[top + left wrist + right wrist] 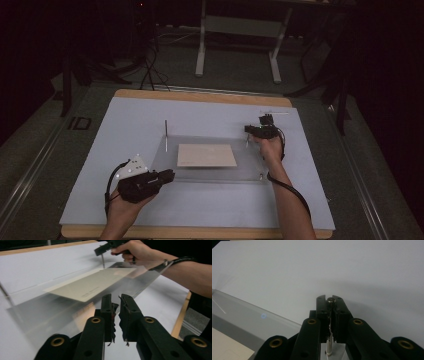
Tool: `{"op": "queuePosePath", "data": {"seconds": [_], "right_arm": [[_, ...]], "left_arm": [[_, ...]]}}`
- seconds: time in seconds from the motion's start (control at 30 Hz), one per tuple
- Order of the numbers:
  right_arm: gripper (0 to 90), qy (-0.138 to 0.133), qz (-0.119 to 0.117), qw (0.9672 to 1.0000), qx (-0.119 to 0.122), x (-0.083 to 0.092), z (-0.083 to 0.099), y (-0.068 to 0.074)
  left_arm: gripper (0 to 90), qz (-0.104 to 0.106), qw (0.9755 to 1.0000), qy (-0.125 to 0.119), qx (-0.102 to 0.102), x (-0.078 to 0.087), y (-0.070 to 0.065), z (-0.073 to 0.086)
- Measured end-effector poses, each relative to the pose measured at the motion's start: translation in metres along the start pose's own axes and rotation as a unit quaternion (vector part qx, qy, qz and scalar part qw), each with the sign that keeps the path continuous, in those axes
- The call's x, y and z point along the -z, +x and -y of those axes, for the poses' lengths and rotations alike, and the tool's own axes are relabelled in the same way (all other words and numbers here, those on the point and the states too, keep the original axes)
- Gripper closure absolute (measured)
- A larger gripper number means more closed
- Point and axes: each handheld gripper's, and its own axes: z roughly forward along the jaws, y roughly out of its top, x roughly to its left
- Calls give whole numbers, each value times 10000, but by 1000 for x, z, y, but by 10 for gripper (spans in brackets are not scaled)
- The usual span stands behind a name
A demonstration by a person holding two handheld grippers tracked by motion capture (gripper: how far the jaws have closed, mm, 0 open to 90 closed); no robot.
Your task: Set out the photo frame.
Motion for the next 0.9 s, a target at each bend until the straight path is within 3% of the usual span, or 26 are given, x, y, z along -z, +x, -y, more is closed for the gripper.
{"op": "queuePosePath", "data": {"seconds": [0.1,0.17,0.23,0.3,0.33,0.47,0.9], "right_arm": [[856,-9,-6,10000,-31,-1,0,0],[856,-9,-4,10000,-41,-1,-1,-1],[856,5,-2,10000,-32,-1,-1,0],[855,6,6,10000,-17,-1,-1,0],[855,-2,1,10000,-19,-1,0,0],[855,-14,-42,10000,7,-1,0,-1],[848,16,-187,9998,23,-1,-1,-5]], "left_arm": [[876,38,9996,184,-191,-12,-13,6],[883,-85,9988,342,-347,-21,-19,11],[883,-75,9990,343,-262,-30,-17,14],[883,-278,9986,377,-226,-37,-13,16],[883,-292,9990,292,-142,-39,-12,16],[879,-550,9982,85,-213,-40,-13,13],[849,-618,9976,-61,-311,-42,-14,5]]}}
